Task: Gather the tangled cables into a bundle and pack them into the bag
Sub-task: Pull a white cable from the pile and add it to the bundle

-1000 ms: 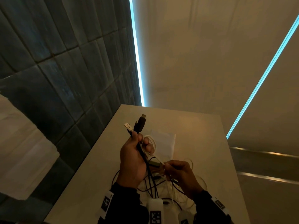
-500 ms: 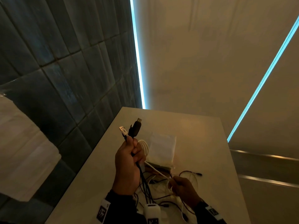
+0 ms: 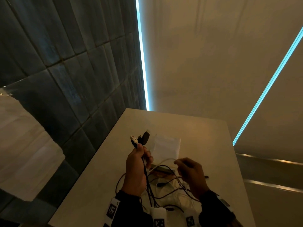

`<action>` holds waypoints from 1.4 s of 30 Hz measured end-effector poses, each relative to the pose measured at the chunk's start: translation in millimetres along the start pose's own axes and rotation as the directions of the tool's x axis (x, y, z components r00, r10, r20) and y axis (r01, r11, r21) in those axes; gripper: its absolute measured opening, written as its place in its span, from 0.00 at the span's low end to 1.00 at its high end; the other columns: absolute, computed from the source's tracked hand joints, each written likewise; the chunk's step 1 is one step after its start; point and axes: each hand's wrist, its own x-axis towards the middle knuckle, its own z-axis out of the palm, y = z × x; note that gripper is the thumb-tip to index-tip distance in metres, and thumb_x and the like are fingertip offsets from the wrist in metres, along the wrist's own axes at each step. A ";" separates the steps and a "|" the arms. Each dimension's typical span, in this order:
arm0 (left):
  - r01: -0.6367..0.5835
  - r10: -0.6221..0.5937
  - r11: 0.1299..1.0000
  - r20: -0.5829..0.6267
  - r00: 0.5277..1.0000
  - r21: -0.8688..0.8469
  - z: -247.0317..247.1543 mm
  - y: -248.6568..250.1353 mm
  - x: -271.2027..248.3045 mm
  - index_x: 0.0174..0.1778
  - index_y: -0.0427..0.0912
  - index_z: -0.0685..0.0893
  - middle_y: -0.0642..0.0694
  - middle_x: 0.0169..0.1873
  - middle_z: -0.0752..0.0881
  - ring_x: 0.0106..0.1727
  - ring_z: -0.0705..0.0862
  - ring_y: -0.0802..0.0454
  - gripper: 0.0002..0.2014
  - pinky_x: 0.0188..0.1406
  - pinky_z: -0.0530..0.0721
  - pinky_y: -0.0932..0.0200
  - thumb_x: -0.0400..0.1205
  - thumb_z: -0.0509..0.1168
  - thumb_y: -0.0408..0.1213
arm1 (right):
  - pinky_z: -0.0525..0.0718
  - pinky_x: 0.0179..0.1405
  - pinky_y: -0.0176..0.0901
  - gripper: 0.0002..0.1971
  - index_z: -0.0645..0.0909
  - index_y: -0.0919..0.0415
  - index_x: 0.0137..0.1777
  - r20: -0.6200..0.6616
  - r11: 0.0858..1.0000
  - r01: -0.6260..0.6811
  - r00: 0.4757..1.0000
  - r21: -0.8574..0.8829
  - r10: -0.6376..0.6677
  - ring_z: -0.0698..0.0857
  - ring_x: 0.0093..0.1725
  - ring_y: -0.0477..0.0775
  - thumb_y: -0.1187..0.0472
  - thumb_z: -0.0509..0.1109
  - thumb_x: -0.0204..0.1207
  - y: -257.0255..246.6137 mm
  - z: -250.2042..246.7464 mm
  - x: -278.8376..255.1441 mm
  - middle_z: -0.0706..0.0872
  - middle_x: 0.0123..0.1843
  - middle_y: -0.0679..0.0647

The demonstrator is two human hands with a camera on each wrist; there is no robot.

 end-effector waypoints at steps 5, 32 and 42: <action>0.154 -0.151 0.985 -0.034 0.988 0.083 14.4 -19.1 1.0 0.41 0.41 0.78 0.42 0.35 0.89 0.36 0.85 0.46 0.15 0.30 0.73 0.55 0.89 0.54 0.43 | 0.71 0.22 0.36 0.05 0.85 0.73 0.44 0.126 0.982 0.127 0.981 0.141 -0.145 0.73 0.23 0.48 0.69 0.71 0.75 -37.0 19.7 -13.5 0.78 0.27 0.58; -0.085 0.131 0.946 0.130 0.983 -0.313 -6.6 22.4 6.9 0.34 0.44 0.72 0.52 0.24 0.68 0.21 0.62 0.59 0.17 0.20 0.62 0.64 0.89 0.51 0.43 | 0.69 0.29 0.35 0.22 0.81 0.47 0.24 0.189 0.827 0.030 0.978 -0.561 0.093 0.72 0.21 0.40 0.65 0.67 0.79 106.3 -31.7 8.0 0.75 0.18 0.43; -0.037 0.040 0.997 0.033 0.999 -0.072 -2.5 14.3 8.9 0.35 0.41 0.70 0.50 0.24 0.69 0.19 0.63 0.58 0.17 0.18 0.62 0.63 0.90 0.51 0.41 | 0.68 0.25 0.33 0.14 0.84 0.58 0.25 0.010 0.880 0.053 0.998 -0.471 -0.055 0.71 0.20 0.38 0.63 0.74 0.73 60.8 -25.6 15.3 0.76 0.18 0.45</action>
